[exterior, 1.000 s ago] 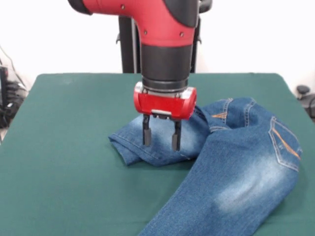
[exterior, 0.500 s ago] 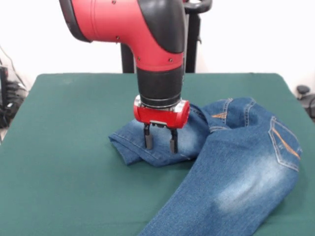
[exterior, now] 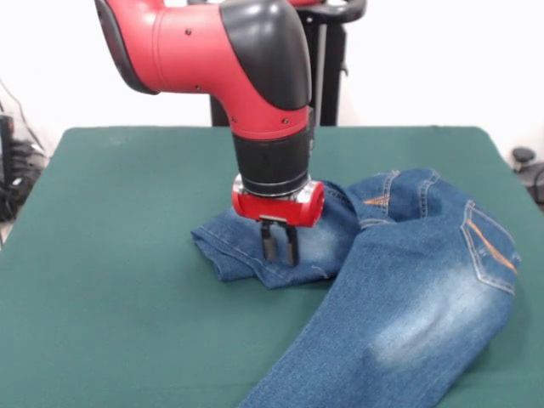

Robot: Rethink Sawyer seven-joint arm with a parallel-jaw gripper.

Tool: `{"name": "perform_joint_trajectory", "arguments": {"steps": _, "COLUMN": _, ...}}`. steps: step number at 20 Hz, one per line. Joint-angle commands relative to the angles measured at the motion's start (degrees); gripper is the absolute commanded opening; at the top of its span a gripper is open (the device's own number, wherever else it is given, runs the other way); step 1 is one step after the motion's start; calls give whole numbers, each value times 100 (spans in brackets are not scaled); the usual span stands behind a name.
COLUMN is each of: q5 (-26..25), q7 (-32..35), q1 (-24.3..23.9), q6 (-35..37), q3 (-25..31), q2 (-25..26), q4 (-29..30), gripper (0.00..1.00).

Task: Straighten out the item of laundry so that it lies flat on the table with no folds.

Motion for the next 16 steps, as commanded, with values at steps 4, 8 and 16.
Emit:
{"name": "perform_joint_trajectory", "arguments": {"steps": 4, "q5": 9, "q7": 221, "q1": 70, "q6": 279, "q3": 827, "q2": 172, "q4": 498, "gripper": 0}}
{"name": "perform_joint_trajectory", "arguments": {"steps": 8, "q5": 28, "q7": 239, "q1": 85, "q6": 360, "q3": 793, "q2": 135, "q4": 444, "gripper": 0}}
{"name": "perform_joint_trajectory", "arguments": {"steps": 16, "q5": -97, "q7": 329, "q1": 182, "q6": 94, "q3": 657, "q2": 30, "q4": 414, "gripper": 100}}
